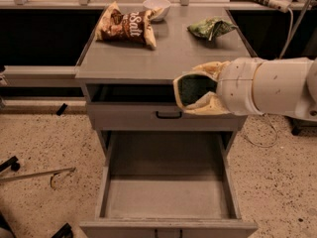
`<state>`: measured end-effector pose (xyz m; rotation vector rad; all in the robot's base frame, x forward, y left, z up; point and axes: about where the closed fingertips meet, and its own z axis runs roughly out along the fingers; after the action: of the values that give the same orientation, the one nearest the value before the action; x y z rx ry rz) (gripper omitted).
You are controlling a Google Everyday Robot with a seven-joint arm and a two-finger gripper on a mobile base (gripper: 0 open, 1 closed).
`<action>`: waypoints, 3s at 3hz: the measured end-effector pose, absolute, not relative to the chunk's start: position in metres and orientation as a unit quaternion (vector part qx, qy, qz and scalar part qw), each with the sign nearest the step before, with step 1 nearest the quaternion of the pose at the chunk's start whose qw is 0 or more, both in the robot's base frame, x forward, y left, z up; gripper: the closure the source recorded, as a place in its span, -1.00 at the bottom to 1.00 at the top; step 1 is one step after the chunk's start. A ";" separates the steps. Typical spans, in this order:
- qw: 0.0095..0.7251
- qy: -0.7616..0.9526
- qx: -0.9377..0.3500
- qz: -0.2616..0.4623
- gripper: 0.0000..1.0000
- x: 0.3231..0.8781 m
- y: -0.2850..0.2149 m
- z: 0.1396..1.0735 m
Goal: Pick sponge from middle drawer and place on counter
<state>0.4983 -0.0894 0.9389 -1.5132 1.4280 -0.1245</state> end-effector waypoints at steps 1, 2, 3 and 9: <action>0.514 0.577 -0.632 -0.060 1.00 0.515 -0.083 0.954; 0.525 0.560 -0.635 -0.088 1.00 0.564 -0.095 0.983; 0.504 0.560 -0.647 -0.115 1.00 0.623 -0.120 0.994; 0.410 0.546 -0.731 0.022 1.00 0.794 0.014 0.939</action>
Offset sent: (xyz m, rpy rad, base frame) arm 0.1706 0.0503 0.1287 -0.0764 -0.2877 0.1485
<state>0.7945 0.0142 0.9390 -1.8407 1.3743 0.0543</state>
